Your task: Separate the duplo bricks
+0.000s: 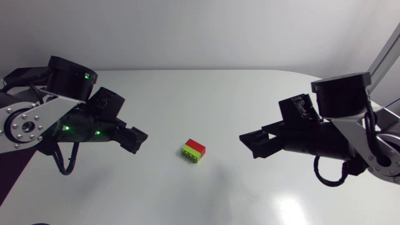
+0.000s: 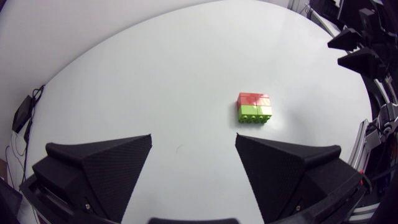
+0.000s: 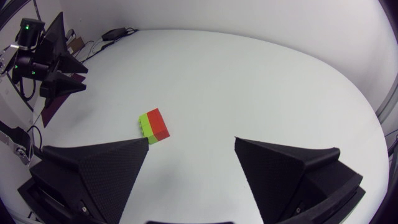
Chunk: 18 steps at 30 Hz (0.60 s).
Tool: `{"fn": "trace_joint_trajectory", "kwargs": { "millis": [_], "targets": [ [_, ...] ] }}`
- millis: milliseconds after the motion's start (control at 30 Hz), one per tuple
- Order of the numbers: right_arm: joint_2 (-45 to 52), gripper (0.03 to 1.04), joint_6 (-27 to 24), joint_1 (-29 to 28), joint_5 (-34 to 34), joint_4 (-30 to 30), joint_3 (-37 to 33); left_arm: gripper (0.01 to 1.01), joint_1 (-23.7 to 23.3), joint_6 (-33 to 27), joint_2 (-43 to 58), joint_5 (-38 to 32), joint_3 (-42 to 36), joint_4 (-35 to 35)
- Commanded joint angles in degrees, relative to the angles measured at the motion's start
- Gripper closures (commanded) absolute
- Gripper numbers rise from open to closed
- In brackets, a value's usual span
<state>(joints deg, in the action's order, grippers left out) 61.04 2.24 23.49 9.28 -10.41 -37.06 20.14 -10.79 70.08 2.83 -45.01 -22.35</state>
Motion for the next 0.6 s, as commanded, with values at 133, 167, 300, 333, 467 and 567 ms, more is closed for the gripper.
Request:
{"fn": "trace_joint_trajectory", "kwargs": {
  "millis": [133, 167, 300, 333, 467, 567],
  "targets": [
    [5.5, 0.07, -0.7, 10.0, -9.5, -0.8, -4.2, 0.054, 0.7, -2.8, 3.6, 3.0, -2.9, -0.5],
    [6.9, 0.07, -0.7, 10.1, -8.7, -0.6, -4.8, 0.052, 0.7, -3.0, 4.0, 3.4, -2.9, -0.4],
    [14.3, 0.07, -0.9, 8.6, -3.2, 0.0, -7.9, 0.052, 0.5, -3.5, 5.0, 3.9, -2.9, 0.0],
    [16.5, 0.07, -1.4, 7.5, -0.5, -0.2, -8.7, 0.052, 0.4, -3.5, 5.0, 3.9, -2.9, 0.0],
    [23.8, 0.07, -1.3, 4.6, 11.0, -0.3, -11.5, 0.052, 0.0, -4.1, 4.8, 3.9, -2.3, 0.0],
    [25.4, 0.07, -3.5, 5.3, 11.1, -1.4, -13.7, 0.052, -1.0, -5.0, 4.6, 4.5, -1.4, 0.0]
  ]
}}
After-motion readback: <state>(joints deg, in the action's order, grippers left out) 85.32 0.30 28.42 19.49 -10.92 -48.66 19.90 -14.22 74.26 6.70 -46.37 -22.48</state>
